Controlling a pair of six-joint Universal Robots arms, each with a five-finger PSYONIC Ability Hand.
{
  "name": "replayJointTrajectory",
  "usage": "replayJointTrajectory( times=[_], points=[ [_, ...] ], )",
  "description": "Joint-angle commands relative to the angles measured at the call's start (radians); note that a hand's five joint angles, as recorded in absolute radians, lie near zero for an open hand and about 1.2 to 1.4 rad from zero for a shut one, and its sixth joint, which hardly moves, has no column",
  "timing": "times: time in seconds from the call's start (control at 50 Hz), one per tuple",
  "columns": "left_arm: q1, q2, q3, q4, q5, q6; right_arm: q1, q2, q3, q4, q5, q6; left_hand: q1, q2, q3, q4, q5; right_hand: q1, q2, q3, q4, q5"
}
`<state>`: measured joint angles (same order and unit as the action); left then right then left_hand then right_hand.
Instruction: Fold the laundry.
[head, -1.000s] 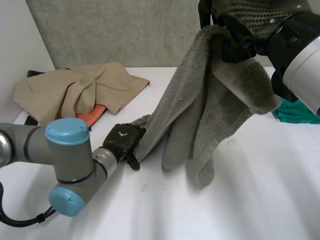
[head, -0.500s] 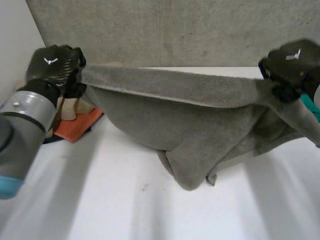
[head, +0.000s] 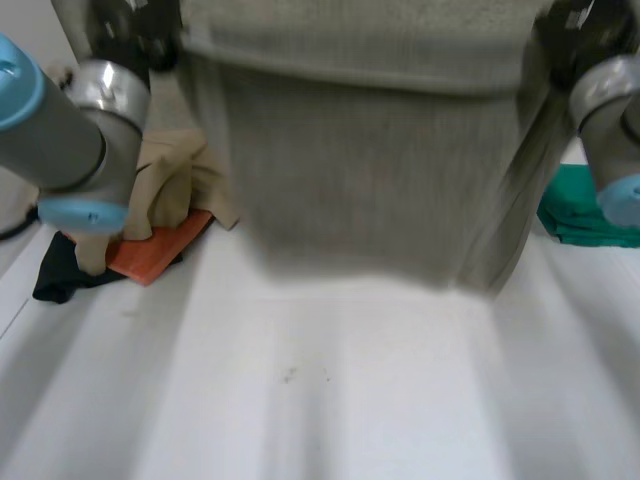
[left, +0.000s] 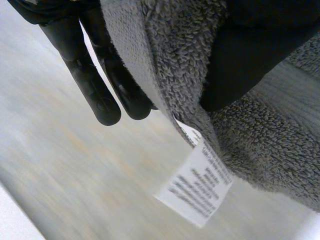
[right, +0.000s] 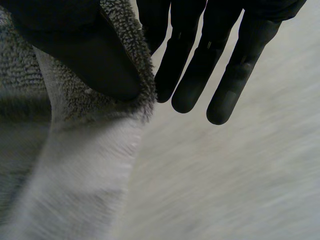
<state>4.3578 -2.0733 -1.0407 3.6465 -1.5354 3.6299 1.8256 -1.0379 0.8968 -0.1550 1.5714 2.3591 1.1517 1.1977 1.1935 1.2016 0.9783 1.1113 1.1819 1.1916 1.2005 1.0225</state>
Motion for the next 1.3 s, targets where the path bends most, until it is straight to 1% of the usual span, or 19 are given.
replayJointTrajectory(
  times=[0.02, 0.1, 0.16, 0.24, 0.26, 0.34, 0.42, 0.48, 0.5, 0.56, 0.58, 0.6, 0.72, 0.86, 0.94, 1.02, 1.06, 1.22, 1.3],
  points=[
    [-0.017, 0.140, -0.151, 0.150, -0.014, -0.039, 0.000, -0.115, 0.108, -0.141, -0.082, 0.003, 0.245, 0.199, 0.203, 0.195, 0.243, 0.285, 0.214, 0.205, 0.196, 0.199],
    [-0.024, 0.183, -0.309, 0.132, -0.012, -0.037, -0.009, -0.148, 0.168, -0.002, -0.125, 0.005, 0.245, 0.199, 0.203, 0.195, 0.243, 0.285, 0.214, 0.205, 0.196, 0.199],
    [-0.026, 0.188, -0.401, 0.126, -0.012, -0.039, -0.019, -0.142, 0.186, 0.107, -0.131, 0.003, 0.245, 0.199, 0.203, 0.195, 0.243, 0.285, 0.214, 0.205, 0.196, 0.199],
    [-0.032, 0.176, -0.528, 0.115, -0.012, -0.037, -0.025, -0.084, 0.212, 0.244, -0.145, 0.002, 0.245, 0.199, 0.203, 0.195, 0.243, 0.285, 0.214, 0.205, 0.196, 0.199],
    [-0.038, 0.170, -0.568, 0.112, -0.012, -0.036, -0.034, -0.039, 0.218, 0.280, -0.143, 0.002, 0.245, 0.199, 0.203, 0.195, 0.243, 0.285, 0.214, 0.205, 0.196, 0.199],
    [-0.066, 0.098, -0.624, 0.110, -0.014, -0.034, -0.051, 0.079, 0.234, 0.318, -0.143, 0.002, 0.245, 0.199, 0.203, 0.195, 0.243, 0.285, 0.214, 0.205, 0.196, 0.199],
    [-0.101, 0.047, -0.630, 0.109, -0.015, -0.037, -0.057, 0.186, 0.228, 0.319, -0.142, 0.009, 0.245, 0.199, 0.203, 0.195, 0.243, 0.285, 0.214, 0.205, 0.196, 0.199],
    [-0.103, 0.045, -0.631, 0.109, -0.015, -0.036, -0.066, 0.208, 0.228, 0.319, -0.146, 0.028, 0.245, 0.199, 0.203, 0.195, 0.243, 0.285, 0.214, 0.205, 0.196, 0.199],
    [-0.103, 0.048, -0.631, 0.109, -0.017, -0.036, -0.083, 0.208, 0.231, 0.318, -0.157, 0.060, 0.245, 0.199, 0.203, 0.195, 0.243, 0.074, 0.003, -0.006, -0.015, -0.012],
    [-0.101, 0.059, -0.633, 0.106, -0.019, -0.037, -0.107, 0.199, 0.244, 0.315, -0.188, 0.133, 0.245, 0.199, 0.203, 0.195, 0.243, -0.311, -0.382, -0.392, -0.401, -0.397],
    [-0.101, 0.070, -0.633, 0.100, -0.019, -0.037, -0.123, 0.185, 0.255, 0.316, -0.220, 0.185, 0.245, 0.199, 0.203, 0.195, 0.243, -0.545, -0.616, -0.626, -0.635, -0.631],
    [-0.099, 0.078, -0.633, 0.096, -0.019, -0.039, -0.132, 0.174, 0.263, 0.316, -0.237, 0.210, 0.245, 0.199, 0.203, 0.195, 0.243, -0.591, -0.662, -0.672, -0.681, -0.677],
    [-0.099, 0.113, -0.633, 0.063, -0.020, -0.046, -0.256, 0.024, 0.382, 0.316, -0.333, 0.321, 0.245, 0.199, 0.203, 0.195, 0.243, -0.577, -0.648, -0.658, -0.666, -0.663],
    [-0.106, 0.128, -0.625, 0.041, -0.020, -0.091, -0.345, -0.048, 0.523, 0.308, -0.364, 0.318, 0.245, 0.199, 0.203, 0.195, 0.243, -0.513, -0.583, -0.593, -0.602, -0.598],
    [-0.104, 0.130, -0.614, 0.041, -0.020, -0.119, -0.371, -0.050, 0.612, 0.278, -0.418, 0.238, 0.245, 0.199, 0.203, 0.195, 0.243, -0.460, -0.530, -0.540, -0.549, -0.545],
    [-0.101, 0.130, -0.593, 0.038, -0.020, -0.122, -0.405, -0.047, 0.711, 0.218, -0.504, 0.067, 0.245, 0.199, 0.203, 0.195, 0.243, -0.530, -0.600, -0.610, -0.619, -0.616],
    [-0.101, 0.130, -0.585, 0.034, -0.020, -0.120, -0.416, -0.045, 0.732, 0.192, -0.527, 0.029, 0.245, 0.199, 0.203, 0.195, 0.243, -0.545, -0.615, -0.625, -0.634, -0.631],
    [-0.095, 0.121, -0.506, -0.028, -0.020, -0.122, -0.414, -0.010, 0.783, 0.022, -0.574, -0.003, 0.245, 0.199, 0.203, 0.195, 0.243, -0.486, -0.557, -0.567, -0.575, -0.572],
    [-0.095, 0.114, -0.476, -0.054, -0.020, -0.122, -0.413, 0.002, 0.777, 0.003, -0.576, -0.008, 0.245, 0.199, 0.203, 0.195, 0.243, -0.454, -0.524, -0.534, -0.543, -0.540]
  ],
)
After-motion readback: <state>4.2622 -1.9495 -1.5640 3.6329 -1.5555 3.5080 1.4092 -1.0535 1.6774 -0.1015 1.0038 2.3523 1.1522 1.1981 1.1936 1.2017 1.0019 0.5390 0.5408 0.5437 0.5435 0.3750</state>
